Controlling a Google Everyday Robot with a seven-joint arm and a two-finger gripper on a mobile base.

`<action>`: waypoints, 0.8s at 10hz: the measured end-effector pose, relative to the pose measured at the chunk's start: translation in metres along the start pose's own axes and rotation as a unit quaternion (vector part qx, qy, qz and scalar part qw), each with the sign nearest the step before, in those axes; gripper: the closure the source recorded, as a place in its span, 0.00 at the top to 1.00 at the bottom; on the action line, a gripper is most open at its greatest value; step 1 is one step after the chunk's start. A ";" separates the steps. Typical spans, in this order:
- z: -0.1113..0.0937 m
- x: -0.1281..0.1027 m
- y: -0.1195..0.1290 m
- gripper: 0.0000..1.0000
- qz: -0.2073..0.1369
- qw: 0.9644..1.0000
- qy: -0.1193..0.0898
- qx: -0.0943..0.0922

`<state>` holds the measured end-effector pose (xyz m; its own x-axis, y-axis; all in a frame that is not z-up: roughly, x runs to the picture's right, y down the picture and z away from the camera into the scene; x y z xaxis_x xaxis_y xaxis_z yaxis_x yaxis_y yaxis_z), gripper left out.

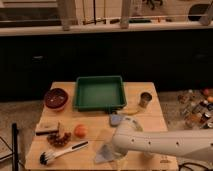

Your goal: Place towel in tray

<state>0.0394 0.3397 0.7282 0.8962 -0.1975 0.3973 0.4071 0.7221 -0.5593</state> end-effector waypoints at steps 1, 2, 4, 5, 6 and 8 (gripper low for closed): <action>0.002 0.001 -0.003 0.80 -0.003 1.000 -0.004 -0.001; 0.005 0.001 -0.007 0.80 -0.005 1.000 -0.008 -0.002; 0.009 0.000 -0.015 0.71 -0.014 1.000 -0.014 -0.005; 0.011 0.001 -0.017 0.63 -0.016 1.000 -0.015 -0.007; 0.014 0.002 -0.020 0.51 -0.019 1.000 -0.019 -0.008; 0.017 0.003 -0.026 0.33 -0.023 0.999 -0.025 -0.009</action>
<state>0.0287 0.3315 0.7557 0.8672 -0.1965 0.4576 0.4506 0.7009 -0.5530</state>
